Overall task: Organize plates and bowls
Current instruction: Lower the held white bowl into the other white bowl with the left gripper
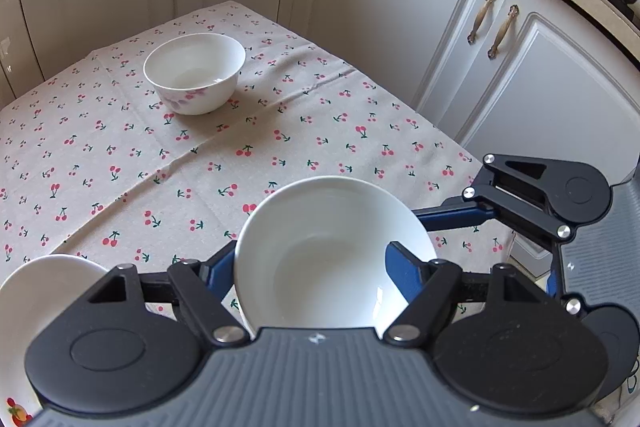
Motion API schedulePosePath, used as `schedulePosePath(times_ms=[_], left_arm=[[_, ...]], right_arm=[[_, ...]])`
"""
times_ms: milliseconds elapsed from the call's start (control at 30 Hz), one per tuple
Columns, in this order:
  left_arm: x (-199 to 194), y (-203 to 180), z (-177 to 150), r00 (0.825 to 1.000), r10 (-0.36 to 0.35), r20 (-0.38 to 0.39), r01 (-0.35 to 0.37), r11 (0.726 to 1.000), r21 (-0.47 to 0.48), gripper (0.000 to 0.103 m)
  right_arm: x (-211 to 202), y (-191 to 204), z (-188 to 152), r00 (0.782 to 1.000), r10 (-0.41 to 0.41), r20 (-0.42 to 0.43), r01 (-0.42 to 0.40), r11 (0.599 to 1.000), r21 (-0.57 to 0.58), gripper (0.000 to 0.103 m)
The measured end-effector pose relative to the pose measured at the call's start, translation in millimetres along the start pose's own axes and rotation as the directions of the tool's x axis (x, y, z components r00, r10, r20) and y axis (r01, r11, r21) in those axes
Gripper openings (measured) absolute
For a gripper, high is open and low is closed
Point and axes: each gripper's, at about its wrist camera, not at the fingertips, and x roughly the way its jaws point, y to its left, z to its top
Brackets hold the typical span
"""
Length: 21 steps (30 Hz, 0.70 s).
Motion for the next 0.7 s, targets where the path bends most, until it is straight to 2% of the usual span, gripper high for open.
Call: schedulePosePath(times_ms=[533,700], left_arm=[[3.5,-1.1,-2.1,1.0,-0.003,0.003,0.003,1.0,0.015,0.076],[3.9,0.9,-1.9,1.0,-0.002,0.012,0.002,1.0,0.009,0.083]], right_arm=[[4.3,-2.1,-2.2,1.0,0.003,-0.013,-0.003,1.0,0.01,0.089],[6.0,-2.9,-2.7,1.0,0.01,-0.015,-0.01,1.0,0.013,0.089]])
